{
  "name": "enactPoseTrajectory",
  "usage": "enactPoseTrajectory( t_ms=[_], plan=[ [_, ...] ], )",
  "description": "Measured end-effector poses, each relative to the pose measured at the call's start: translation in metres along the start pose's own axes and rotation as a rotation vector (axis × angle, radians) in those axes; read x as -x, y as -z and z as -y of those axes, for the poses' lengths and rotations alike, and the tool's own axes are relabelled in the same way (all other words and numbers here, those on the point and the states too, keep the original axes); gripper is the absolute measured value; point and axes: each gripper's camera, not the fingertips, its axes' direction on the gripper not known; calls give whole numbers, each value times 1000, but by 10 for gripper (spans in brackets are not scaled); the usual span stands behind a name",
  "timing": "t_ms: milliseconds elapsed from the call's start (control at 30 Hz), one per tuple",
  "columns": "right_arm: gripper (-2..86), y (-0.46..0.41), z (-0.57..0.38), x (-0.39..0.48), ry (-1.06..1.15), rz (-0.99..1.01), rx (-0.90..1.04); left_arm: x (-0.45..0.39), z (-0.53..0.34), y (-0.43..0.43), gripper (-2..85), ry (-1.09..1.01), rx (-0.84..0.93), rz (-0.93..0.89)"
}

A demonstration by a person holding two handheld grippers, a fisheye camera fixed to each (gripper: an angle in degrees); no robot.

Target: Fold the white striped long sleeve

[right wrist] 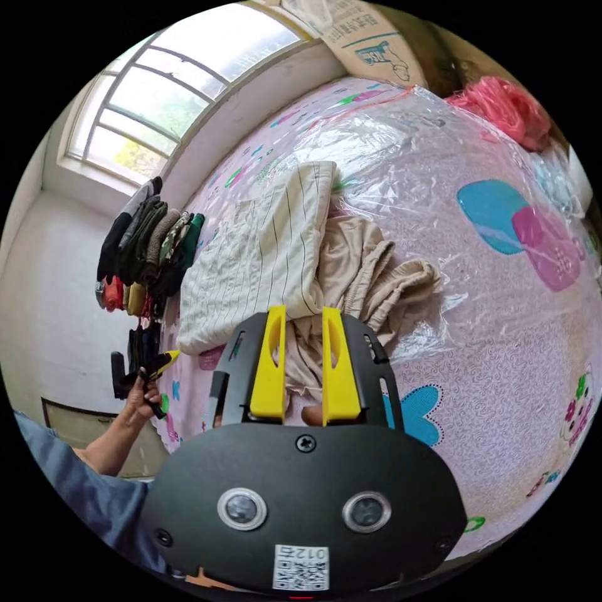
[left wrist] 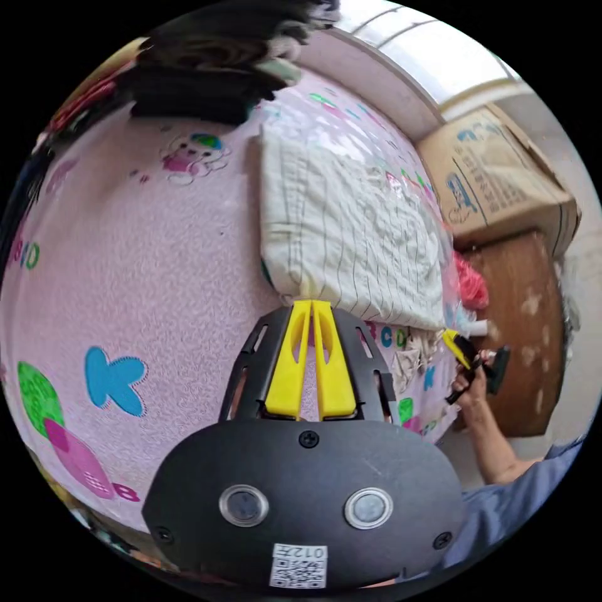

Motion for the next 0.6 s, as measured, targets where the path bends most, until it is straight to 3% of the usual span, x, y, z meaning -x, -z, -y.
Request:
enactPoseTrajectory(
  t_ms=[200,333,600],
  plan=[
    [100,-2,14,-15,88,-17,20,41,1,17,65,48,-37,-83],
    [62,-12,26,-16,165,-49,100,60,19,14,83,46,9,-146],
    [12,14,46,-31,134,94,127,77,41,24,18,-29,79,-328]
  ],
)
